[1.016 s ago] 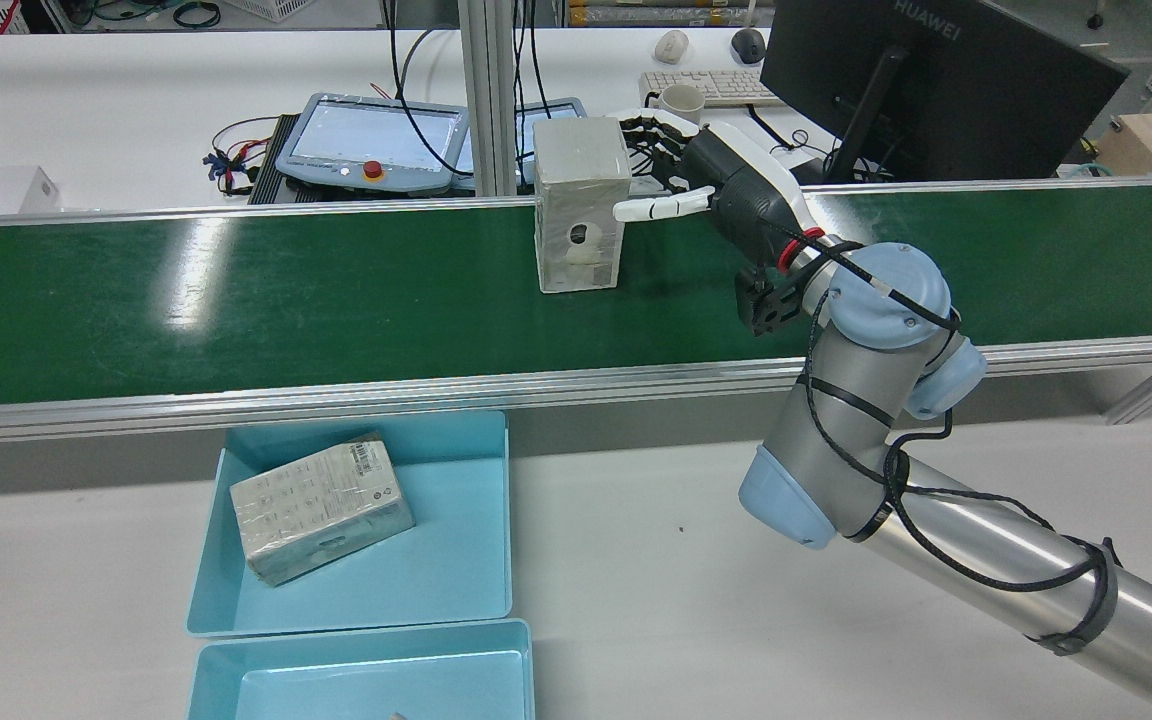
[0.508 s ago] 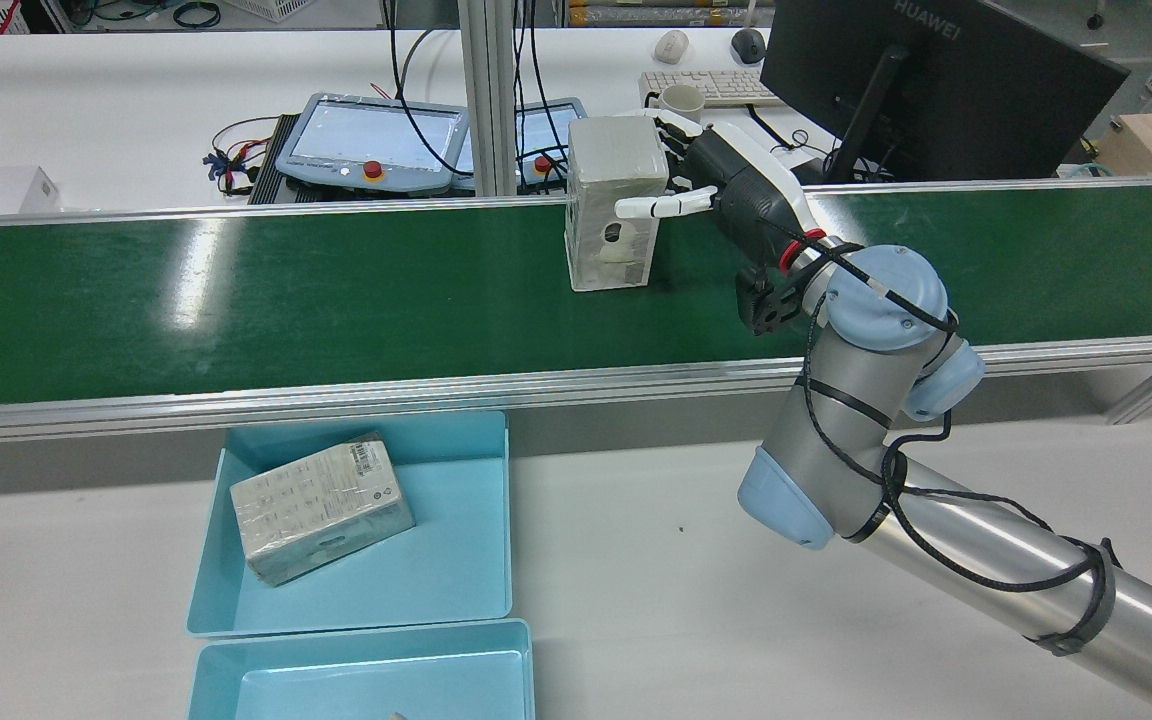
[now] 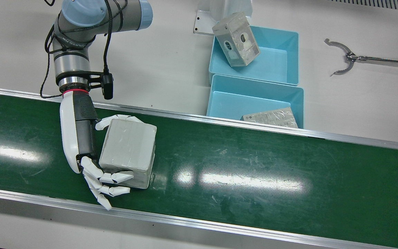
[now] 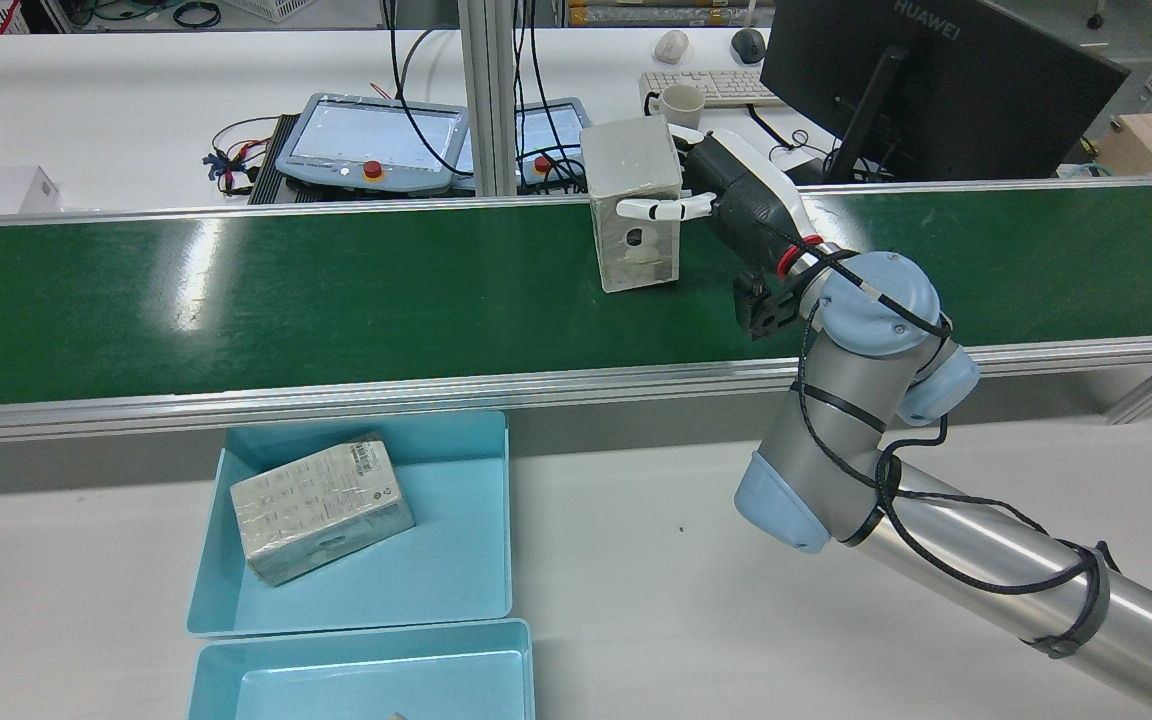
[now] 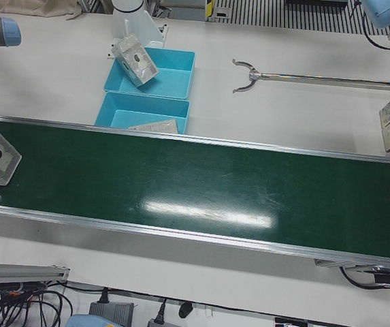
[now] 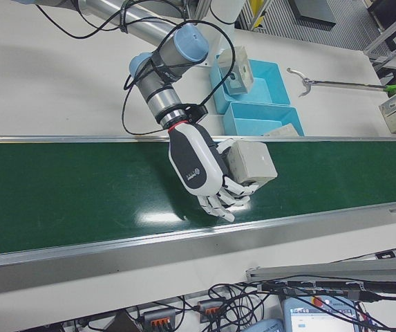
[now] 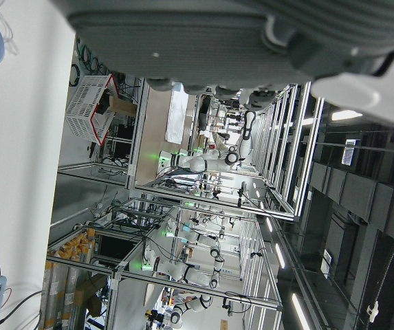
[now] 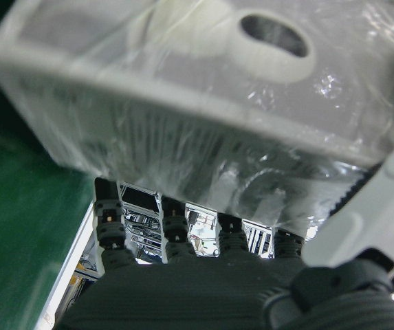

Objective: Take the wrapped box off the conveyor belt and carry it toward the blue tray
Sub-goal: 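Close the right hand fingers around the box and lift it, then carry the held box with the right hand over the blue tray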

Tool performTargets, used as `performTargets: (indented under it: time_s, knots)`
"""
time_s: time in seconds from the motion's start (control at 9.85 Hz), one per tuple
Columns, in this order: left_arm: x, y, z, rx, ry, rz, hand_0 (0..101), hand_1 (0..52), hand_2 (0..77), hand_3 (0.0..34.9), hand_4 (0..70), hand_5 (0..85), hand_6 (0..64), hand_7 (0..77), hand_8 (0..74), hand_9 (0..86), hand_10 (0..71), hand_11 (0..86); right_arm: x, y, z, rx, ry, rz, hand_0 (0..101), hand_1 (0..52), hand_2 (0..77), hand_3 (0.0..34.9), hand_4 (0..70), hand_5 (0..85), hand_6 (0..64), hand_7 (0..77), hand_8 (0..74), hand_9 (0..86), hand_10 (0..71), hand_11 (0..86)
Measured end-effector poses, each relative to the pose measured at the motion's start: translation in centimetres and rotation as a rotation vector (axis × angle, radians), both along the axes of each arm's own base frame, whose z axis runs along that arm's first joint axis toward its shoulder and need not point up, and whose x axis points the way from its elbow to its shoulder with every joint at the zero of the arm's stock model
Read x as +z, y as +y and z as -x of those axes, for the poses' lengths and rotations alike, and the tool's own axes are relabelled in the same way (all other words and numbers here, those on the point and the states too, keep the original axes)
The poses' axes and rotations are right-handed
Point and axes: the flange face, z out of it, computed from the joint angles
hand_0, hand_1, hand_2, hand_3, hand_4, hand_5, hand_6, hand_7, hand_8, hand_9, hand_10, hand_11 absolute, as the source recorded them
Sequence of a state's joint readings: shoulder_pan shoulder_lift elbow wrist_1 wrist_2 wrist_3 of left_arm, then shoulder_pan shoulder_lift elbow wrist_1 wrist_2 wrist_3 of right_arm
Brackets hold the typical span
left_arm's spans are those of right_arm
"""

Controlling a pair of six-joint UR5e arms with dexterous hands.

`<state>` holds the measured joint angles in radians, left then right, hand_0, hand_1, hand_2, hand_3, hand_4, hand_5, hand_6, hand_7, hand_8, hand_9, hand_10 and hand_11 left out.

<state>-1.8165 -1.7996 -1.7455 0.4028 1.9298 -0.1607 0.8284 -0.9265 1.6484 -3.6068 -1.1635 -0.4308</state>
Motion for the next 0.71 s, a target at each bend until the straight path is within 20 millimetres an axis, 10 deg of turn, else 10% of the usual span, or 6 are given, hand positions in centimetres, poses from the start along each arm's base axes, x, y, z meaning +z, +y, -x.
performTargets:
  time_s: [0.1,0.2,0.71]
  knots:
    - [0.0,0.0,0.0,0.000,0.000,0.000,0,0.0,1.1,0.0,0.0,0.5,0.0,0.5,0.5,0.0,0.5,0.0,0.0,0.0,0.0,0.001,-0.010,0.003,37,2.7,30.0,27.7,30.0,33.3,16.9,33.3,14.2,18.5,14.2,20.7]
    - [0.0,0.0,0.0,0.000,0.000,0.000,0,0.0,1.1,0.0,0.0,0.5,0.0,0.5,0.0,0.5,0.0,0.0,-0.2,0.1,-0.1,-0.001,-0.028,0.005,37,2.2,31.1,21.7,33.8,36.0,28.9,44.2,23.5,36.0,19.6,26.7]
    - [0.0,0.0,0.0,0.000,0.000,0.000,0,0.0,0.5,0.0,0.0,0.5,0.0,0.5,0.5,0.5,0.0,0.0,-6.6,3.0,-1.1,-0.034,-0.195,-0.113,38,1.6,34.9,4.3,34.9,43.6,31.6,54.0,15.8,25.1,14.2,19.6]
